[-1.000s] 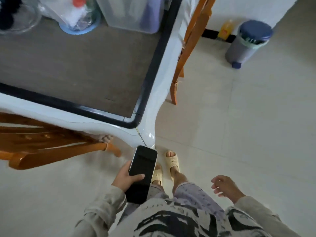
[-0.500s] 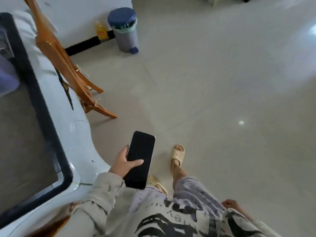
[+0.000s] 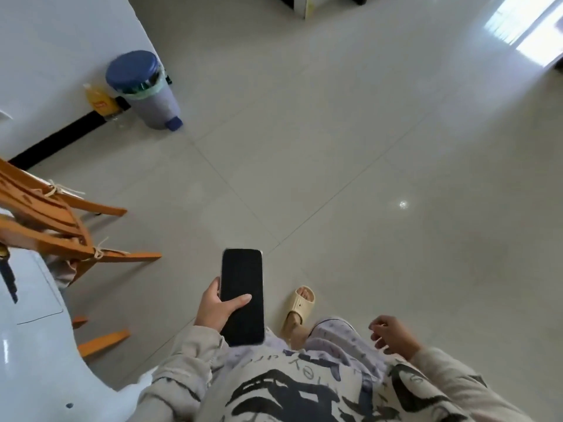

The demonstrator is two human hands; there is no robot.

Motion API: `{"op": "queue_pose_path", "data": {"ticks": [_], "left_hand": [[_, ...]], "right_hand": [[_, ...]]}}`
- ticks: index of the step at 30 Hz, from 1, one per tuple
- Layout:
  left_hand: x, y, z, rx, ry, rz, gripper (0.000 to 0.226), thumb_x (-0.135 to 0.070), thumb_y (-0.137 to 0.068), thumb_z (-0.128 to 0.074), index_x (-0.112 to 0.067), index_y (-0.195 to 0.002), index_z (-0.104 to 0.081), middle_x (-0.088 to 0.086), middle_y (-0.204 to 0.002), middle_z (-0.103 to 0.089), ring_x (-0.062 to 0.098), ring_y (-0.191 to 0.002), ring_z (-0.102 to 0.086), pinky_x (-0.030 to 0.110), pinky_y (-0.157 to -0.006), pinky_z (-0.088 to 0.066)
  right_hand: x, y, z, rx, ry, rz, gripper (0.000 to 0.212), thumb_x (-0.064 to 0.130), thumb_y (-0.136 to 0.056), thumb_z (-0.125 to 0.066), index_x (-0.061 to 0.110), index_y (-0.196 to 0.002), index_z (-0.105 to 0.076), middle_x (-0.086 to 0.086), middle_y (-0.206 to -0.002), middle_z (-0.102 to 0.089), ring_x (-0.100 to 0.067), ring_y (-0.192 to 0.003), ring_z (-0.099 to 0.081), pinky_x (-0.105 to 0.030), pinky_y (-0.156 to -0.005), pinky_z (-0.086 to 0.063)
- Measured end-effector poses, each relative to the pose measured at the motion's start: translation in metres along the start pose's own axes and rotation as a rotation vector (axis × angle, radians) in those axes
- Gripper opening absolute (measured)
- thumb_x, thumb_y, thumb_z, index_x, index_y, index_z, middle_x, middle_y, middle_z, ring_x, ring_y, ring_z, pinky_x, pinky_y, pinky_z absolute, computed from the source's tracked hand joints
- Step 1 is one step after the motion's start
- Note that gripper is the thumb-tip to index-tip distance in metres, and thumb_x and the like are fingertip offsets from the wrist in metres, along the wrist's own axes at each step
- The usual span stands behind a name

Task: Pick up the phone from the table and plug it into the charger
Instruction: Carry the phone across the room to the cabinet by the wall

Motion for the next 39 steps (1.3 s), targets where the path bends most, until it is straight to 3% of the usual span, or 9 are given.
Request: {"op": "queue_pose_path", "data": {"ticks": [3, 6, 11, 17, 22, 25, 30, 36, 39], "left_hand": [[-0.012, -0.014, -0.012, -0.042, 0.030, 0.043, 0.035, -0.003, -0.072, -0.072, -0.008, -0.101, -0.053, 0.013, -0.097, -0.062, 0.029, -0.089, -0.059, 0.036, -0.079, -0.049], [-0.030, -0.031, -0.020, -0.058, 0.069, 0.070, 0.031, 0.000, -0.073, -0.070, -0.006, -0.099, -0.054, 0.013, -0.096, -0.062, 0.030, -0.088, -0.059, 0.034, -0.078, -0.046], [-0.081, -0.075, -0.036, -0.048, 0.046, 0.073, 0.034, 0.001, -0.076, -0.068, -0.002, -0.106, -0.054, 0.014, -0.099, -0.060, 0.027, -0.085, -0.056, 0.033, -0.076, -0.044], [-0.161, -0.160, -0.076, -0.007, 0.076, 0.084, 0.035, 0.004, -0.077, -0.064, 0.005, -0.110, -0.054, 0.016, -0.102, -0.059, 0.029, -0.091, -0.055, 0.035, -0.082, -0.042], [-0.251, -0.232, -0.129, 0.095, 0.094, 0.103, 0.016, 0.002, -0.077, -0.065, -0.005, -0.089, -0.057, 0.011, -0.085, -0.062, 0.029, -0.083, -0.057, 0.033, -0.071, -0.046], [-0.314, -0.267, -0.166, 0.178, 0.063, 0.069, 0.018, 0.002, -0.077, -0.064, -0.015, -0.079, -0.057, 0.006, -0.081, -0.063, 0.023, -0.074, -0.060, 0.029, -0.064, -0.047], [-0.408, -0.311, -0.228, 0.310, -0.027, -0.010, 0.024, 0.000, -0.076, -0.065, -0.006, -0.097, -0.054, 0.013, -0.094, -0.062, 0.030, -0.090, -0.059, 0.045, -0.090, -0.048], [-0.479, -0.354, -0.290, 0.352, 0.017, -0.031, 0.016, -0.001, -0.079, -0.063, -0.012, -0.089, -0.057, 0.007, -0.087, -0.064, 0.021, -0.077, -0.062, 0.027, -0.063, -0.048], [-0.495, -0.376, -0.313, 0.284, 0.081, 0.020, 0.015, 0.000, -0.079, -0.061, -0.013, -0.084, -0.057, 0.008, -0.086, -0.064, 0.023, -0.077, -0.061, 0.029, -0.065, -0.048]], "right_hand": [[0.039, -0.014, 0.047, -0.036, -0.059, 0.057, 0.028, 0.001, -0.091, -0.041, 0.013, -0.068, -0.049, -0.004, -0.060, -0.050, -0.013, -0.043, -0.049, -0.015, -0.034, -0.033], [0.073, -0.027, 0.082, -0.058, -0.169, 0.121, 0.021, -0.001, -0.091, -0.040, 0.008, -0.077, -0.052, -0.004, -0.061, -0.051, 0.001, -0.028, -0.050, -0.010, -0.030, -0.035], [0.110, -0.050, 0.122, -0.061, -0.295, 0.173, 0.015, -0.002, -0.092, -0.040, 0.005, -0.089, -0.053, -0.004, -0.063, -0.052, -0.013, -0.048, -0.049, -0.008, -0.032, -0.036], [0.121, -0.094, 0.161, -0.065, -0.345, 0.043, 0.025, 0.000, -0.092, -0.041, 0.010, -0.073, -0.053, -0.003, -0.062, -0.053, -0.013, -0.049, -0.049, -0.018, -0.042, -0.037], [0.121, -0.112, 0.195, -0.067, -0.411, -0.115, 0.025, 0.002, -0.092, -0.043, 0.010, -0.071, -0.054, -0.006, -0.063, -0.055, -0.016, -0.050, -0.050, -0.023, -0.046, -0.038], [0.127, -0.117, 0.218, -0.078, -0.474, -0.175, 0.026, 0.000, -0.091, -0.043, 0.008, -0.069, -0.053, -0.007, -0.059, -0.053, -0.016, -0.047, -0.047, -0.022, -0.042, -0.035], [0.139, -0.130, 0.259, -0.110, -0.491, -0.227, 0.027, -0.006, -0.089, -0.044, 0.005, -0.066, -0.054, -0.006, -0.058, -0.051, -0.016, -0.050, -0.046, -0.026, -0.049, -0.036], [0.176, -0.173, 0.338, -0.111, -0.476, -0.215, 0.014, -0.004, -0.090, -0.045, 0.001, -0.083, -0.056, -0.005, -0.057, -0.053, -0.015, -0.049, -0.047, -0.023, -0.048, -0.035], [0.205, -0.211, 0.393, -0.092, -0.435, -0.182, 0.018, -0.003, -0.091, -0.044, -0.010, -0.097, -0.060, -0.005, -0.058, -0.053, -0.016, -0.050, -0.045, -0.025, -0.048, -0.034]]}}
Point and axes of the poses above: each hand's wrist, its own y-axis away from the middle knuckle, its own z-axis out of the back of the hand, x = y × z, the point moved 10 cm from there along -y, towards the middle knuckle
